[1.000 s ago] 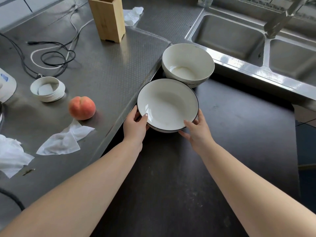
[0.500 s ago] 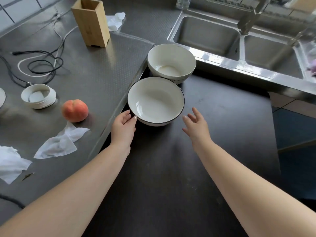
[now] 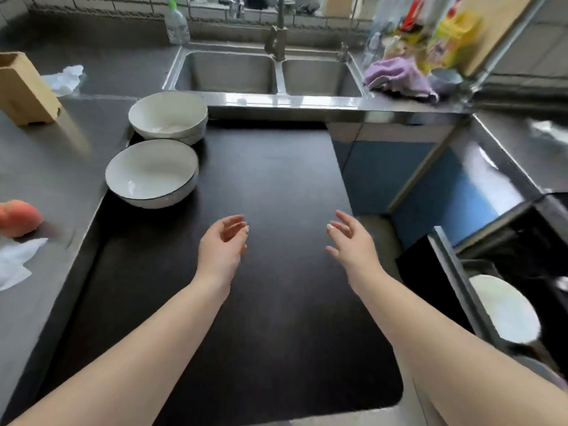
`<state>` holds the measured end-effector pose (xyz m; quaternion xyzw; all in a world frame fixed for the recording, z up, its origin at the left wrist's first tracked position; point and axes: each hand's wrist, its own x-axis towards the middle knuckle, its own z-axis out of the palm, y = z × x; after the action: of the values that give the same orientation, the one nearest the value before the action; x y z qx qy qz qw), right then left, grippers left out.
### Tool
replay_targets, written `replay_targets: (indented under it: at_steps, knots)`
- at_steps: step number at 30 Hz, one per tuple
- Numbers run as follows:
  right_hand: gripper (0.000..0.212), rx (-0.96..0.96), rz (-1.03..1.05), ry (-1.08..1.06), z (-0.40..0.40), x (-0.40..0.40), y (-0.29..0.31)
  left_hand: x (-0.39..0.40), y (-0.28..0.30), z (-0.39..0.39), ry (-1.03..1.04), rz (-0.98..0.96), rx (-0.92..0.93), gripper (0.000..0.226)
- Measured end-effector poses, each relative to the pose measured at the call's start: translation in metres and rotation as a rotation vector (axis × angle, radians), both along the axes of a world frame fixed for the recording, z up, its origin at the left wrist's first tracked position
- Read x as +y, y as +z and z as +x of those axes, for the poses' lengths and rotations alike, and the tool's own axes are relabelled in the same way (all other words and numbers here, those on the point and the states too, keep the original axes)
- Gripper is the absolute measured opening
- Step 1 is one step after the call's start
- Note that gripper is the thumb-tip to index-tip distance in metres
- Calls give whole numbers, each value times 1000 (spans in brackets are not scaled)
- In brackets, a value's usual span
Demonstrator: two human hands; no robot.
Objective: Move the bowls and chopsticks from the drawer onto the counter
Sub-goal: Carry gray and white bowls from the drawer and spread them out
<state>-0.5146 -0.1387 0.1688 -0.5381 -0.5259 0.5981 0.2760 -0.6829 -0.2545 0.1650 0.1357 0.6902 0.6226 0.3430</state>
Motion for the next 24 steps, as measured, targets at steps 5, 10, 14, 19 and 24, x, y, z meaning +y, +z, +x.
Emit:
replay_targets:
  at_steps: [5,10,14,19,24]
  knots:
    - [43,5,19,-186,156,-26,5,16,7,147,-241,39,-12,19]
    - [44,12,-13,-411,308,-71,12,30,2,292,-530,22,-14,18]
    - [44,28,-57,-600,404,-106,6,36,2,393,-732,-4,32,21]
    - [41,43,-118,-808,489,-138,-14,44,-13,484,-913,-94,-15,18]
    - [42,33,-183,-952,552,-146,-45,78,-38,543,-1033,-176,-32,16]
